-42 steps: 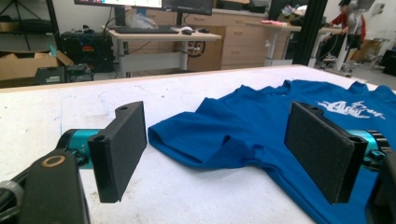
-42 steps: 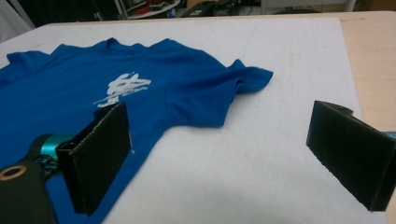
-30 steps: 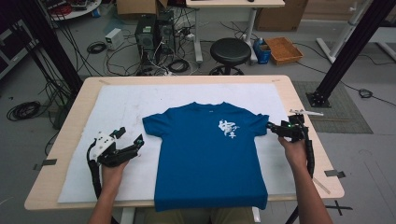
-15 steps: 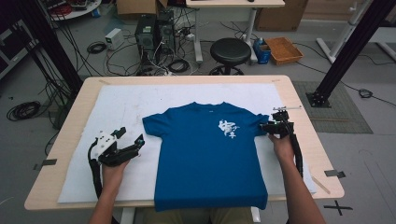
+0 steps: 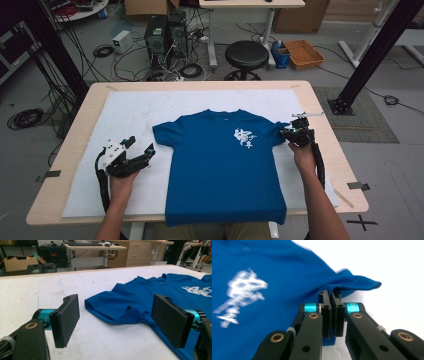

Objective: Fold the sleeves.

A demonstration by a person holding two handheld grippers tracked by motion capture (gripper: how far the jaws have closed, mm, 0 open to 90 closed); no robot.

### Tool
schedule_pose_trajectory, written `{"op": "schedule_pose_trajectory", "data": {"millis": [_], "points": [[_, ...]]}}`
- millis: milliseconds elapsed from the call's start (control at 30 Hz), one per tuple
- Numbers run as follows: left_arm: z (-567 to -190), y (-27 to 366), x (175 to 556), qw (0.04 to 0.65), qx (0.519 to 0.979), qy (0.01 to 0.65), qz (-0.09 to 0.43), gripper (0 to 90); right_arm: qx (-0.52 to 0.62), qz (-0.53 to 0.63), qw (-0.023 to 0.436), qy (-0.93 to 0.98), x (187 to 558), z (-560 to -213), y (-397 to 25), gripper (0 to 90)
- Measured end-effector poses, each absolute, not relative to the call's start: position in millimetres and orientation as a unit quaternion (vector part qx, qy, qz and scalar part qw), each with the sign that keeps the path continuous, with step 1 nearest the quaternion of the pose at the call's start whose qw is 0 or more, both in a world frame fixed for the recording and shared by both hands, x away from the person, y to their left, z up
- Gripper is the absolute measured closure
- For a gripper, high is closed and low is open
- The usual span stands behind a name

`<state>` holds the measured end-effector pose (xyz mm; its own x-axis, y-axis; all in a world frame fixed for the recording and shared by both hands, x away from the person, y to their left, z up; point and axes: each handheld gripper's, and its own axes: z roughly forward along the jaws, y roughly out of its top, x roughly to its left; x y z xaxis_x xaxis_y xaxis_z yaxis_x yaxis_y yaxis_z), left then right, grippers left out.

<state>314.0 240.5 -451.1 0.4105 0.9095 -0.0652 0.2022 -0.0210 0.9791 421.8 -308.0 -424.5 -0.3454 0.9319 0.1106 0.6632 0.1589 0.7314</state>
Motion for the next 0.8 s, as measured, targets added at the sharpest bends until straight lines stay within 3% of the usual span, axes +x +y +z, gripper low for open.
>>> {"op": "schedule_pose_trajectory", "data": {"millis": [200, 367, 433, 533, 633, 800], "points": [[-450.8, 239.6, 314.3, 0.541, 0.64, 0.437, 0.325, 22.9, 0.452, 0.385, 0.201, 0.779, 412.3, -392.9, -266.6, 88.2], [-450.8, 239.4, 314.2, 0.54, 0.64, 0.438, 0.326, 22.9, 0.405, 0.387, 0.19, 0.807, 413.2, -386.7, -235.0, 87.6], [-450.8, 239.6, 314.3, 0.541, 0.64, 0.438, 0.326, 22.9, 0.387, 0.411, 0.148, 0.812, 414.4, -387.7, -223.1, 80.9], [-451.0, 239.4, 314.5, 0.543, 0.638, 0.439, 0.324, 22.9, 0.389, 0.463, 0.13, 0.786, 413.3, -384.6, -223.2, 71.7], [-450.9, 239.2, 314.6, 0.541, 0.64, 0.438, 0.325, 22.9, 0.426, 0.439, 0.169, 0.773, 414.2, -385.0, -233.6, 73.2], [-450.8, 239.4, 314.9, 0.54, 0.64, 0.439, 0.326, 22.9, 0.469, 0.346, 0.189, 0.79, 421.7, -407.2, -234.7, 78.4]]}}
